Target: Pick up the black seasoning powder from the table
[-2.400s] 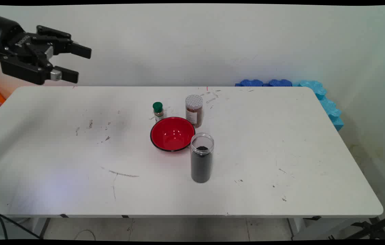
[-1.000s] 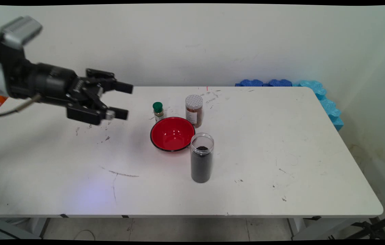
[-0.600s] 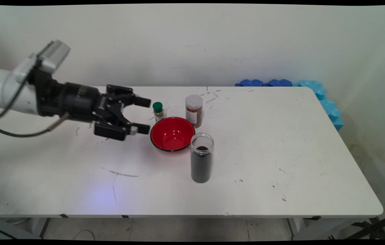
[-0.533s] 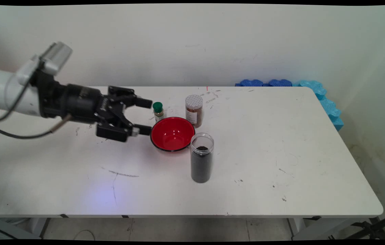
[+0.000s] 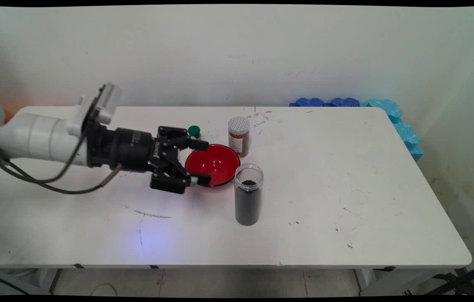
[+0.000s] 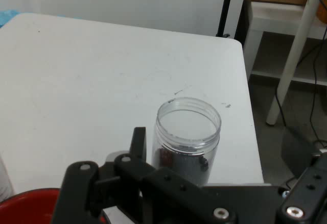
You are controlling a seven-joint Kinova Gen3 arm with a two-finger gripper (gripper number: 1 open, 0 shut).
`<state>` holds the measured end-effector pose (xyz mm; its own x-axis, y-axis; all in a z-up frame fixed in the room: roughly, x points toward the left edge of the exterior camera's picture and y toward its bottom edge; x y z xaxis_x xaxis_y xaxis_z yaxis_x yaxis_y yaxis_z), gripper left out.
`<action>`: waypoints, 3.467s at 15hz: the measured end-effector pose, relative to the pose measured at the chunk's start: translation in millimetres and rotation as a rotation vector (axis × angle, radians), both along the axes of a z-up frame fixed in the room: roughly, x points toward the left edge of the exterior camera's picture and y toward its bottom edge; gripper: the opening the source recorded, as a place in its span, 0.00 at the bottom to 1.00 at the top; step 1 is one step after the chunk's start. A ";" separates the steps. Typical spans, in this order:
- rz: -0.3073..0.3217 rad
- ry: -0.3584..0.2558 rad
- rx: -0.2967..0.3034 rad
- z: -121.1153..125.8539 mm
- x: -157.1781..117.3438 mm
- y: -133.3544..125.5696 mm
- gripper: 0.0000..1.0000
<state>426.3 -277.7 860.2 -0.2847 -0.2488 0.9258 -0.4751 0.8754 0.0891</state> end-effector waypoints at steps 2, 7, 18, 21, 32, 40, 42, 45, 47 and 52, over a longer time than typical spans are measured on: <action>-0.001 0.000 0.003 -10.7 -6.1 -2.0 1.00; 0.002 -0.002 0.009 -30.8 -16.0 -6.9 1.00; 0.008 0.007 0.010 -68.3 -37.9 -19.4 1.00; 0.010 0.010 0.009 -75.7 -44.2 -23.3 1.00; 0.003 0.010 0.001 -88.6 -61.2 -32.1 1.00; 0.000 0.004 -0.036 -93.5 -69.4 -39.0 1.00; -0.003 0.000 -0.050 -94.0 -70.3 -40.0 1.00; -0.011 -0.004 -0.075 -94.8 -71.8 -41.1 1.00; -0.015 -0.006 -0.088 -95.3 -72.3 -41.4 1.00; -0.020 -0.004 -0.100 -96.6 -73.1 -41.5 1.00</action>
<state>353.2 -319.2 763.6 -0.2927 -0.1489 0.9445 -0.4572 0.8894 -0.0015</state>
